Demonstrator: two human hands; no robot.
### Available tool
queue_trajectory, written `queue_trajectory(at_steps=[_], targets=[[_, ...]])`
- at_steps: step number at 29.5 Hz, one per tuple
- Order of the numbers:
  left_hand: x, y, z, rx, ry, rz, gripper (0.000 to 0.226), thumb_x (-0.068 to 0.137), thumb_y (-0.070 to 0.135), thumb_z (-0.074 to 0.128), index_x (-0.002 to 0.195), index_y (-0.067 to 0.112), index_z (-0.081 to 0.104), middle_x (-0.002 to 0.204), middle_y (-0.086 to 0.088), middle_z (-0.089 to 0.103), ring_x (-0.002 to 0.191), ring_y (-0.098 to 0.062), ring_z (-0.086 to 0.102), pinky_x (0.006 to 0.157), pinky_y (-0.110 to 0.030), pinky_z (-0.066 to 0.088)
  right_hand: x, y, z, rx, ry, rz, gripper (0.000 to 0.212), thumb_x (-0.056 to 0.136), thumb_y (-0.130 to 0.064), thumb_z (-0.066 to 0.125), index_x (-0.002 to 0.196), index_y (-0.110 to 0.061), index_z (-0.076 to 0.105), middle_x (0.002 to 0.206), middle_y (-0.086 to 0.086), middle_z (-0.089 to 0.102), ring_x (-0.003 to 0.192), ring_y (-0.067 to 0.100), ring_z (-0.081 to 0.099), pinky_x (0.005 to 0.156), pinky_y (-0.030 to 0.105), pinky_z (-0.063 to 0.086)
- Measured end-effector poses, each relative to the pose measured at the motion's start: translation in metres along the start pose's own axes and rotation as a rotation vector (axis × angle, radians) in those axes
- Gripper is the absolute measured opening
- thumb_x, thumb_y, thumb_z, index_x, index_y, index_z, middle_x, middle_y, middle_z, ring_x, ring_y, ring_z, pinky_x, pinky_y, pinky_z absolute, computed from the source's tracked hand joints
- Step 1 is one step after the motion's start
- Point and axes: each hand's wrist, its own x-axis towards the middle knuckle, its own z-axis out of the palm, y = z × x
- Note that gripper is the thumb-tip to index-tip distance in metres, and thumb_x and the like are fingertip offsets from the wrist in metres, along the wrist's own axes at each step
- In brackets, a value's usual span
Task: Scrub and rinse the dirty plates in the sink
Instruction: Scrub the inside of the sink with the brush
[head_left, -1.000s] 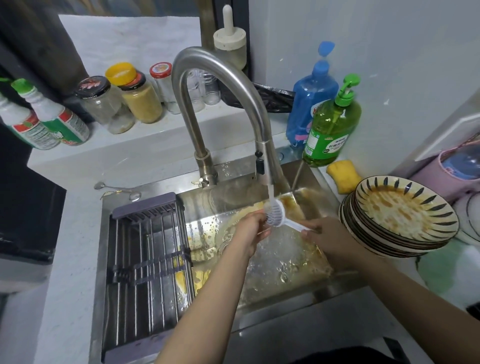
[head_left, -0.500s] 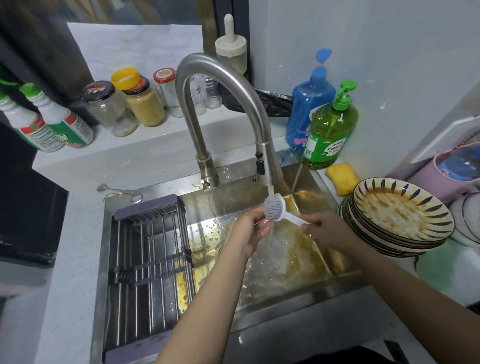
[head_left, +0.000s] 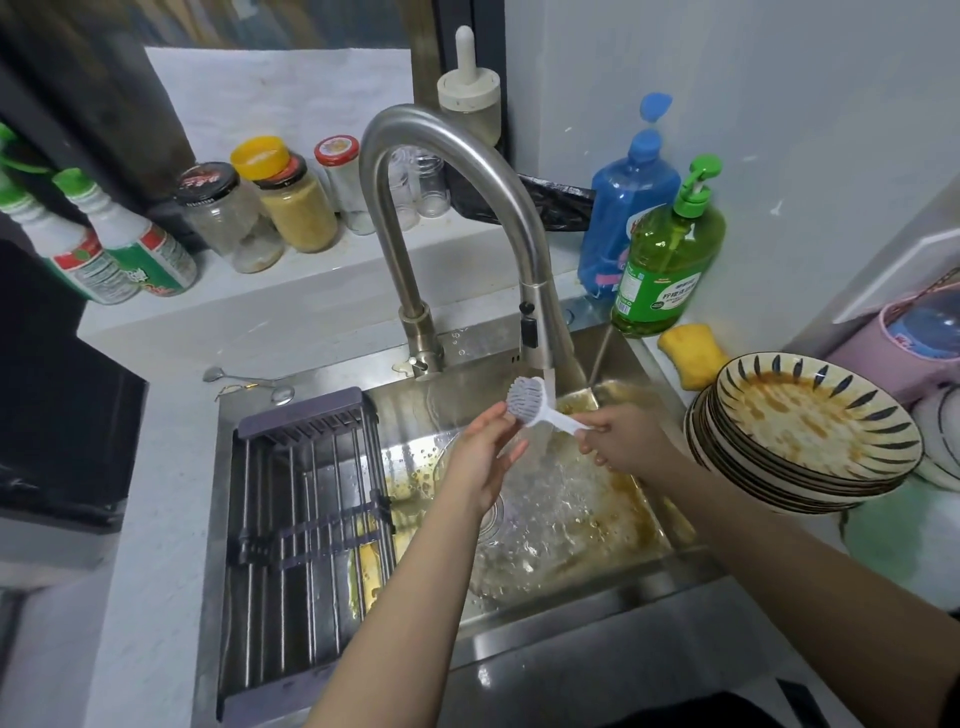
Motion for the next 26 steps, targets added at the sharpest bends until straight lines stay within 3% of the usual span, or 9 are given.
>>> queue_trajectory(at_steps=[7, 12, 17, 22, 26], targets=[[-0.001, -0.002, 0.009, 0.089, -0.032, 0.021, 0.036, 0.095, 0.002, 0.053, 0.131, 0.004, 0.051, 0.127, -0.013, 0.061, 0.102, -0.015, 0.062, 0.084, -0.028, 0.053, -0.011, 0.005, -0.011, 0.034, 0.021, 0.002, 0.030, 0.092, -0.008, 0.058, 0.121, -0.008, 0.064, 0.068, -0.001, 0.064, 0.051, 0.009, 0.051, 0.046, 0.015, 0.042], [-0.003, -0.008, 0.016, 0.087, -0.033, -0.019, 0.030, 0.095, 0.000, 0.052, 0.124, 0.007, 0.054, 0.114, -0.012, 0.067, 0.097, -0.017, 0.065, 0.076, -0.024, 0.056, -0.021, 0.016, -0.026, 0.052, -0.029, 0.056, 0.032, 0.091, -0.008, 0.059, 0.123, -0.010, 0.063, 0.076, 0.004, 0.070, 0.056, 0.010, 0.055, 0.055, 0.021, 0.047], [-0.007, -0.010, 0.016, 0.080, -0.038, -0.010, 0.022, 0.094, 0.000, 0.052, 0.113, 0.011, 0.057, 0.097, -0.006, 0.071, 0.086, -0.013, 0.066, 0.074, -0.025, 0.054, -0.029, 0.018, -0.034, 0.205, -0.067, 0.113, 0.030, 0.093, -0.007, 0.057, 0.122, -0.007, 0.063, 0.083, 0.011, 0.071, 0.067, 0.015, 0.059, 0.054, 0.015, 0.046], [-0.011, -0.005, 0.015, 0.195, -0.014, 0.068, 0.033, 0.094, 0.001, 0.054, 0.125, 0.010, 0.054, 0.110, -0.007, 0.066, 0.091, -0.013, 0.063, 0.069, -0.022, 0.052, -0.025, 0.012, -0.034, 0.252, -0.135, 0.201, 0.027, 0.096, -0.010, 0.051, 0.118, 0.001, 0.063, 0.078, 0.011, 0.068, 0.052, 0.012, 0.055, 0.046, 0.018, 0.045], [-0.013, -0.004, 0.012, 0.385, -0.033, 0.128, 0.045, 0.090, 0.005, 0.061, 0.133, 0.017, 0.050, 0.127, -0.005, 0.057, 0.108, -0.015, 0.059, 0.086, -0.028, 0.052, -0.024, 0.001, -0.038, 0.103, -0.217, 0.113, 0.019, 0.094, -0.020, 0.057, 0.102, -0.005, 0.067, 0.072, 0.008, 0.064, 0.051, 0.011, 0.049, 0.046, 0.020, 0.039]])
